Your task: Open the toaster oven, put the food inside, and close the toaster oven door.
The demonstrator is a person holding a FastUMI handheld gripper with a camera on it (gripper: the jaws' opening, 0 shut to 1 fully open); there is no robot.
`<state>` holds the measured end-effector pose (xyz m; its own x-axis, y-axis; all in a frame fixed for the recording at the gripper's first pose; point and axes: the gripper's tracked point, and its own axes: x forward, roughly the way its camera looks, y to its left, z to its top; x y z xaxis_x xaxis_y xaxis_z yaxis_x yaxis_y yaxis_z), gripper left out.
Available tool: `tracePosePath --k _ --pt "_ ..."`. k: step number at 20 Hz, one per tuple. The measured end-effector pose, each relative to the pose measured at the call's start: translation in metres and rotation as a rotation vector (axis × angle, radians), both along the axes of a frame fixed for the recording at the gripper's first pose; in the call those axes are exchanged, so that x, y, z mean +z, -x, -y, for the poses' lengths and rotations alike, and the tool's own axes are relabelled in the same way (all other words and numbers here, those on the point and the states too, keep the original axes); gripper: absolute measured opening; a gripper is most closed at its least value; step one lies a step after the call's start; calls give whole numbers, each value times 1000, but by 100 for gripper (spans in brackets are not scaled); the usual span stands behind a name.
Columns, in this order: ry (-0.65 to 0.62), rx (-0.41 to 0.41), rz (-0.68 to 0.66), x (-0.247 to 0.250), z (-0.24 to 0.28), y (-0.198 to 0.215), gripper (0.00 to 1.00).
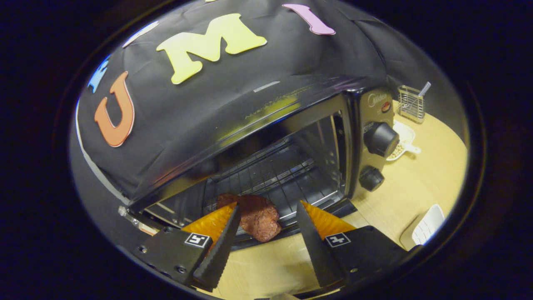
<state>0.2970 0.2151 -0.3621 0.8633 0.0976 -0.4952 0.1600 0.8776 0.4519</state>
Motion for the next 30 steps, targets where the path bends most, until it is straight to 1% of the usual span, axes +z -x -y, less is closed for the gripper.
tracePosePath --k 2,9,13,14,15,19,22,25,30 --pt "6 26 3 8 0 9 86" --pt "147 151 59 49 9 52 86" --pt "240 214 131 85 16 84 87" --pt "265 239 139 89 17 93 89" --pt "289 253 145 97 21 103 98" --pt "363 286 156 112 38 139 98" --pt "408 289 117 101 51 164 98" --pt "427 298 50 73 61 187 98" --pt "413 326 -66 21 60 212 98"
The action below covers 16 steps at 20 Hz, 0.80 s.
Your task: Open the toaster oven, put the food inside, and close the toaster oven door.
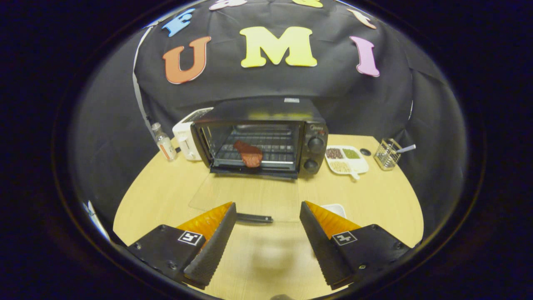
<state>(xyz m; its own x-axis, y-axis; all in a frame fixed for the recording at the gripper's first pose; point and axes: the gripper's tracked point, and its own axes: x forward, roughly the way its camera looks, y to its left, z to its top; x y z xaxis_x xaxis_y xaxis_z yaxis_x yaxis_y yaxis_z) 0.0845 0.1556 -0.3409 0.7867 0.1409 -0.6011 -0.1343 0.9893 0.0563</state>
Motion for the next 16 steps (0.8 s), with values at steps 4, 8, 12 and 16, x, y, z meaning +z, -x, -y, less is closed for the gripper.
tracePosePath --k 4,8,12,16 --pt "1 -3 -61 -35 -13 7 98" --pt "-3 -1 -135 -72 -32 8 98" --pt "17 -1 -199 -106 -45 1 98" --pt "58 -9 -232 -123 -50 -13 98"
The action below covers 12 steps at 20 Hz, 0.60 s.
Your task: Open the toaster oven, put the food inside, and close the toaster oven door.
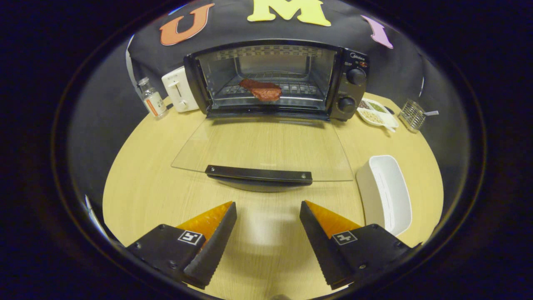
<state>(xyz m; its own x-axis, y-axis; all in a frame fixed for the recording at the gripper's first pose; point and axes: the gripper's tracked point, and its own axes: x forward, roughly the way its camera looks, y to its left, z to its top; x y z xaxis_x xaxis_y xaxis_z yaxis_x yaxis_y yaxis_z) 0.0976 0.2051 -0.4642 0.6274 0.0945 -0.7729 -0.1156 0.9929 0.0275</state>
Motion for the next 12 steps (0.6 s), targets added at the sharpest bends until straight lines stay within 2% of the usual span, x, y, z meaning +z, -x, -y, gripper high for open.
tracePosePath --k 4,8,12 --pt "19 -1 -39 -10 -5 -8 98" --pt "16 -37 -64 -14 -2 -21 98" --pt "11 -28 -93 -9 1 -24 98"
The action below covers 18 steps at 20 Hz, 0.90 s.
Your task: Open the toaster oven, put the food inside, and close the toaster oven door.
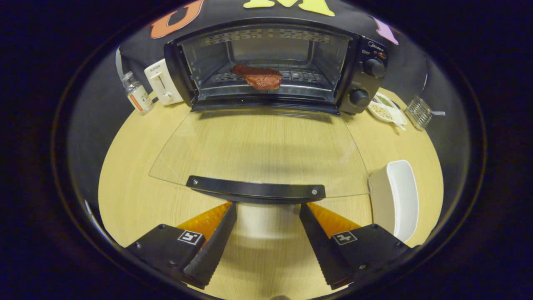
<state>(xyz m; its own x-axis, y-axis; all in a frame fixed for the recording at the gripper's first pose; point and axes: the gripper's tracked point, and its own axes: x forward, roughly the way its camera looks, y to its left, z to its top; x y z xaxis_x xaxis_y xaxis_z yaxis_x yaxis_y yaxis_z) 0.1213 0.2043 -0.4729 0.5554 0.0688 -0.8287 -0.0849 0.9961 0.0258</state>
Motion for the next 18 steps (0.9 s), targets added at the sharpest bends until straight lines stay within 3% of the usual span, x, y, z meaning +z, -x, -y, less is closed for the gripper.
tracePosePath --k 6,18 --pt "-2 20 64 43 1 -8 98" --pt "-49 -11 216 123 -11 -77 98"
